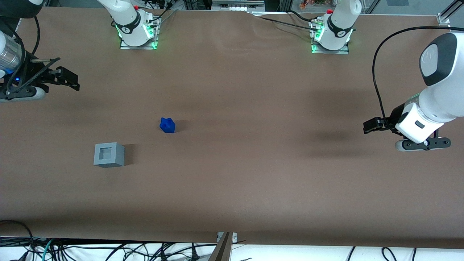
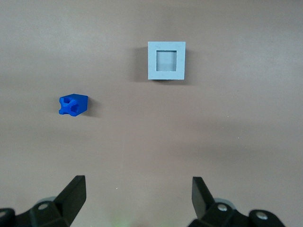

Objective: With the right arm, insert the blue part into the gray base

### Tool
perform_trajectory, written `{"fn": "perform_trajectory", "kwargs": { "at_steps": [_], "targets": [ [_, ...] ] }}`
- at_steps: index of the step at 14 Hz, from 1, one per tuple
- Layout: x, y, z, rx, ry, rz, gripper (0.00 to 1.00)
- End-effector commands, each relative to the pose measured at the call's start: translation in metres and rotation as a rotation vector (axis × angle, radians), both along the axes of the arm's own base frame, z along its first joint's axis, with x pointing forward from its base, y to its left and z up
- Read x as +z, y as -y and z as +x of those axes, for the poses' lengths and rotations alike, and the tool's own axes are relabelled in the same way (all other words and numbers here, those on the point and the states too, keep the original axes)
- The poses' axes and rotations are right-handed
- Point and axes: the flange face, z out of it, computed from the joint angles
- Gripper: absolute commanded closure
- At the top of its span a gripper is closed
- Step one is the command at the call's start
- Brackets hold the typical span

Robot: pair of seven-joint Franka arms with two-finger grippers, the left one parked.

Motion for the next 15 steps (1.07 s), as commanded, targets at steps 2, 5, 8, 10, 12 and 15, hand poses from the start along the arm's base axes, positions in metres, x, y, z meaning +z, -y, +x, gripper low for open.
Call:
{"fn": "perform_trajectory", "kwargs": {
  "at_steps": [2,5,8,10,12,15],
  "targets": [
    [0.003,-0.002,-0.001,0.004,-0.004,0.01,0.01],
    [-0.005,-0.014,-0.001,0.021,-0.031,0.006,0.01],
    [-0.044,-0.064,0.007,0.101,-0.099,0.017,0.01],
    [-0.071,-0.122,0.014,0.074,-0.085,0.026,0.01],
    [-0.12,-0.158,0.021,0.002,-0.068,0.025,0.01],
    [-0.203,-0.187,0.007,-0.111,0.026,0.045,0.01]
  ]
}}
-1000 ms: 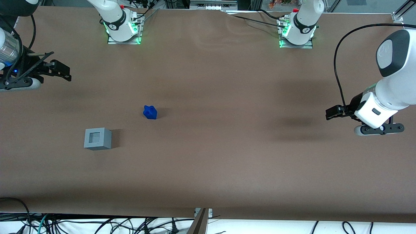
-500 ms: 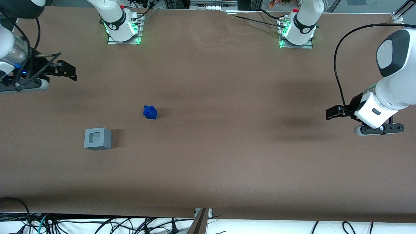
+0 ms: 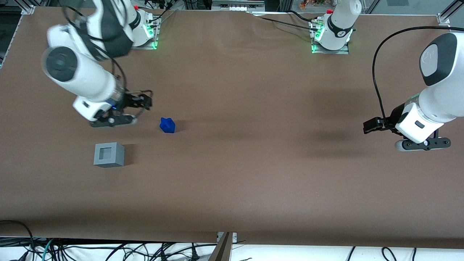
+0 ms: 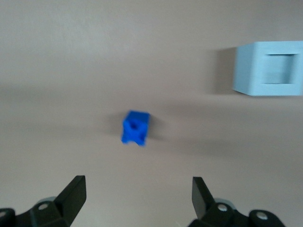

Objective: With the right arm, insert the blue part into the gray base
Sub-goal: 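Move the right gripper down over the blue part and grasp it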

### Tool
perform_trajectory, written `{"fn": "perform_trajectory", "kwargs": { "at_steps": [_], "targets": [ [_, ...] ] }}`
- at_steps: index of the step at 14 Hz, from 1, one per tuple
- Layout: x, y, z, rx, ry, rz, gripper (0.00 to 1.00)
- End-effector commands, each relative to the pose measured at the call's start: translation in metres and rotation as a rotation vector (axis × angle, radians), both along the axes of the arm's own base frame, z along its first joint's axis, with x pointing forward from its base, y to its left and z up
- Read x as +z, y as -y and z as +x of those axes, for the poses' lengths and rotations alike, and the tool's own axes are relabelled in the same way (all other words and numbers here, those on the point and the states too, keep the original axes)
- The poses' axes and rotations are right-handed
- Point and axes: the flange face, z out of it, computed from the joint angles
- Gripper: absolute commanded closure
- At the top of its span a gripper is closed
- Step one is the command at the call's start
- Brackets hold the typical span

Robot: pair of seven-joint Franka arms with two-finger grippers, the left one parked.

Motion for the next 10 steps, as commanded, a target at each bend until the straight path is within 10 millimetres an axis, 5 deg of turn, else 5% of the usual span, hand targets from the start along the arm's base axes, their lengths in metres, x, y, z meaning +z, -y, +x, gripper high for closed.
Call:
{"fn": "perform_trajectory", "kwargs": {
  "at_steps": [1,4,10],
  "targets": [
    [-0.065,0.004,-0.017,-0.072,0.05,0.021,0.01],
    [-0.112,0.004,-0.014,-0.16,0.048,0.022,0.01],
    [-0.153,-0.012,-0.021,-0.142,0.044,0.02,0.01]
  ]
}}
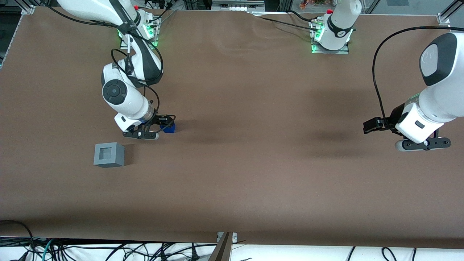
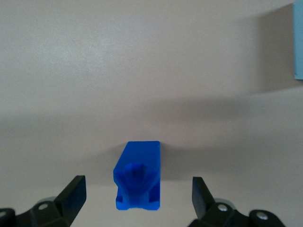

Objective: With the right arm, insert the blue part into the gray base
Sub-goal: 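Move the right gripper down over the blue part and grasp it, then lift the blue part and carry it over the gray base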

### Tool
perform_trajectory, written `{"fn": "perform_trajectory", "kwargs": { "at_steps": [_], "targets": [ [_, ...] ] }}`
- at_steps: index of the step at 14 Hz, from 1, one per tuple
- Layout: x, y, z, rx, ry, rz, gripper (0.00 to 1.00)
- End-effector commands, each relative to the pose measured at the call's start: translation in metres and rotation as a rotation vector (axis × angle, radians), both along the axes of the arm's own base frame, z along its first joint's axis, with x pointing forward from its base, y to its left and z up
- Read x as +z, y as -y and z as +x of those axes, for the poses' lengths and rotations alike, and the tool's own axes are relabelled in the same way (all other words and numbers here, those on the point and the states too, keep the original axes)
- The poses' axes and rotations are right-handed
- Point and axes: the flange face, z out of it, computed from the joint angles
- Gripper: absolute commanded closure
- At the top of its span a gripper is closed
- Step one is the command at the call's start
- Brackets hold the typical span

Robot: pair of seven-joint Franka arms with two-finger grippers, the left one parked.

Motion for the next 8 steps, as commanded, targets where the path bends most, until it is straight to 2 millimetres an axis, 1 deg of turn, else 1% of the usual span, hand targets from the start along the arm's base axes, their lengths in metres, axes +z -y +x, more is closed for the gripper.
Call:
{"fn": "perform_trajectory", "kwargs": {
  "at_steps": [1,2,3,5,6,7,8],
  "targets": [
    [-0.012,-0.007,-0.007,-0.005,0.001,0.001,0.01],
    [-0.018,-0.009,-0.01,0.014,-0.007,-0.01,0.01],
    [-0.02,-0.017,-0.014,0.022,-0.01,-0.012,0.01],
    [-0.028,-0.017,-0.014,0.027,-0.012,-0.015,0.04],
    [-0.032,-0.016,-0.014,0.033,-0.013,-0.022,0.11],
    [-0.041,-0.015,-0.016,0.038,-0.022,-0.032,0.19],
    [-0.046,-0.013,-0.014,0.044,-0.013,-0.037,0.33]
  ]
}}
